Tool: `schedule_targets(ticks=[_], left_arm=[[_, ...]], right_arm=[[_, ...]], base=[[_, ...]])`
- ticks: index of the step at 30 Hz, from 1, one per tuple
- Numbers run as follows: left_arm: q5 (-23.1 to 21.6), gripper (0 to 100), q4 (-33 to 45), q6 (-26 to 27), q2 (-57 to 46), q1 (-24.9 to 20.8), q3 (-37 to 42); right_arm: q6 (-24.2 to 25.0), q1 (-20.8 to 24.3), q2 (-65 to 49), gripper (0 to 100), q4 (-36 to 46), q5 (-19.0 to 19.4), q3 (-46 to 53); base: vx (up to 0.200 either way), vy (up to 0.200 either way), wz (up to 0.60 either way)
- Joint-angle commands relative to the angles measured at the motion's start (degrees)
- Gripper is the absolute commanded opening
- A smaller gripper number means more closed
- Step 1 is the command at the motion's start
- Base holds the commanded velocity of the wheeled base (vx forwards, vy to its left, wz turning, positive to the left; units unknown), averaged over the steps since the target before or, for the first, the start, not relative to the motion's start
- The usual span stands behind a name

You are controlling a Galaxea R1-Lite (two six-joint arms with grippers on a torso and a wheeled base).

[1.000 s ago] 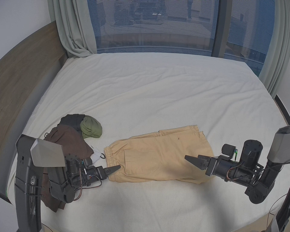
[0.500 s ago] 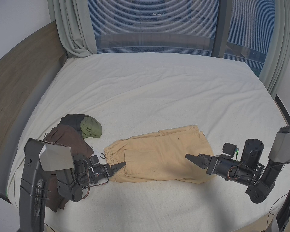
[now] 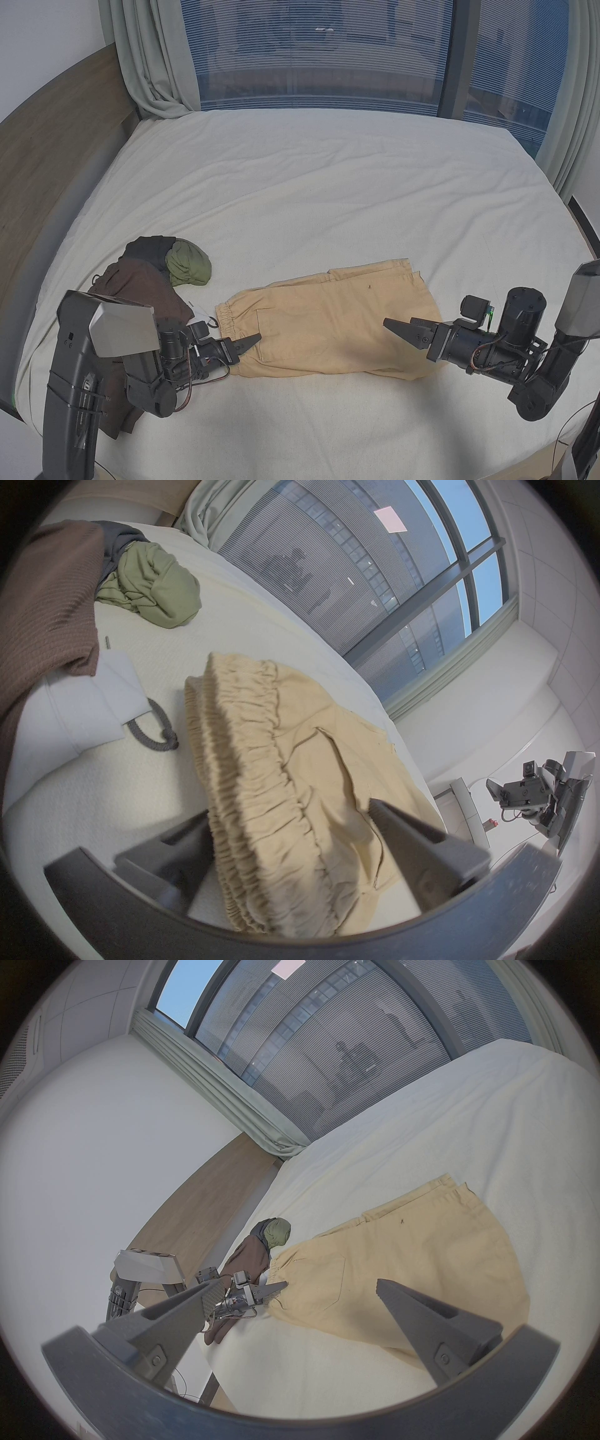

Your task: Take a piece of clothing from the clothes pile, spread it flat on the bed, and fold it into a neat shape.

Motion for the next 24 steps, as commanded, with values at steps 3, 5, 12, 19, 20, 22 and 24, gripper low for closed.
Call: schedule_targets(ticks=[3, 5, 12, 19, 20, 22, 24], left_arm=[[-0.1, 0, 0.0, -1.1, 0.1, -0.1, 0.0], [-0.1, 0, -0.1, -1.7, -0.2, 0.0, 0.1], [-2.3, 0, -0.3, -6.0, -5.0, -0.2, 3.0], [-3.1, 0, -0.2, -6.5, -7.9, -0.6, 6.6], [-3.1, 0, -0.2, -6.5, -8.3, -0.4, 7.2], [-3.4, 0, -0.2, -6.6, -9.0, -0.1, 8.3], [-3.9, 0, -0.2, -6.6, -9.8, 0.1, 9.6]], right_arm=[[-0.1, -0.1, 0.0, 100, 0.0, 0.0, 0.0], [0.0, -0.1, 0.0, 100, 0.0, 0.1, 0.0], [0.0, -0.1, 0.3, 100, 0.0, 0.0, 0.0], [-0.1, 0.0, 0.5, 100, 0.0, 0.0, 0.1], [-0.1, 0.0, 0.6, 100, 0.0, 0.0, 0.1], [-0.1, 0.0, 0.6, 100, 0.0, 0.0, 0.1], [-0.1, 0.0, 0.7, 100, 0.0, 0.1, 0.2]], base=[[0.0, 0.0, 0.0], [0.0, 0.0, 0.0], [0.0, 0.0, 0.0], [0.0, 0.0, 0.0], [0.0, 0.0, 0.0], [0.0, 0.0, 0.0], [0.0, 0.0, 0.0]])
